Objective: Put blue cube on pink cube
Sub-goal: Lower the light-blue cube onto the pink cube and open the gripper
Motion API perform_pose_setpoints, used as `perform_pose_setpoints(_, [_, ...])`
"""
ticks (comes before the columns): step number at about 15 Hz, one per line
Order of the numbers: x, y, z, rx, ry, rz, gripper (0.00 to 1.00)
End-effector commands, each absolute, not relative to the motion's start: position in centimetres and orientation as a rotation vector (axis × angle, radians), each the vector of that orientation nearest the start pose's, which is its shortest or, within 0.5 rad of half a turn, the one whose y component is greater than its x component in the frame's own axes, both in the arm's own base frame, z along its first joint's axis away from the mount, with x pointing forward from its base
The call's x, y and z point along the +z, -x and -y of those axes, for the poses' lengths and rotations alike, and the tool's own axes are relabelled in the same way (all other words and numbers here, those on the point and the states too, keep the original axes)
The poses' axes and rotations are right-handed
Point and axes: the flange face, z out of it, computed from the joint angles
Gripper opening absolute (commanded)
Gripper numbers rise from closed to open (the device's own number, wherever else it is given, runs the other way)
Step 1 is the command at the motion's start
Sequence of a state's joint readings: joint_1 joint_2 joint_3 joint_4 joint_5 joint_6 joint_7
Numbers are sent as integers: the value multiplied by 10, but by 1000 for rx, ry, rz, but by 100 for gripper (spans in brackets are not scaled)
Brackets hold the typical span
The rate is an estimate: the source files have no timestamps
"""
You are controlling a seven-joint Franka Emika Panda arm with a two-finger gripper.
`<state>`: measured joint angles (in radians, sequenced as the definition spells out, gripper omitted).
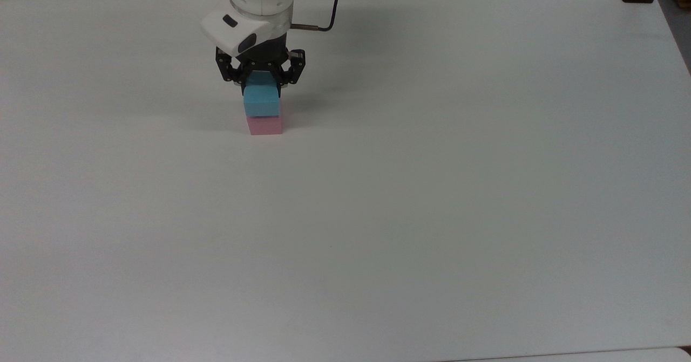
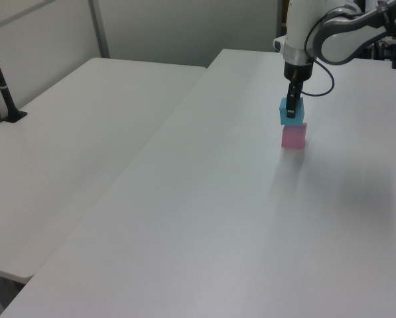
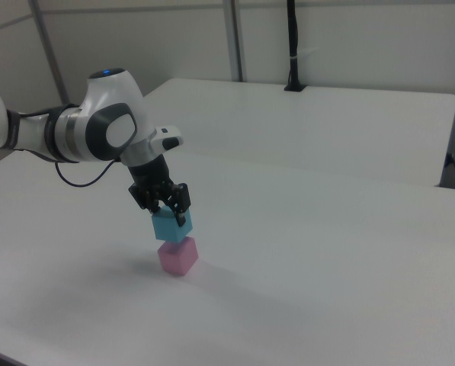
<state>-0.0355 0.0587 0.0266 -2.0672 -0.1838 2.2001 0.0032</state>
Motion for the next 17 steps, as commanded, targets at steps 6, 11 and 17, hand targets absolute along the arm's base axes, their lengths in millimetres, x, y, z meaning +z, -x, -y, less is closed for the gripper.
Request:
perform_pose_setpoints(6, [421,-547,14,-125,3296,180,37])
perform_pose_setpoints(11, [417,-544,11,-77,3313,224,37])
perform_pose_setpoints(17, [414,-544,10,-70,3313,231,37])
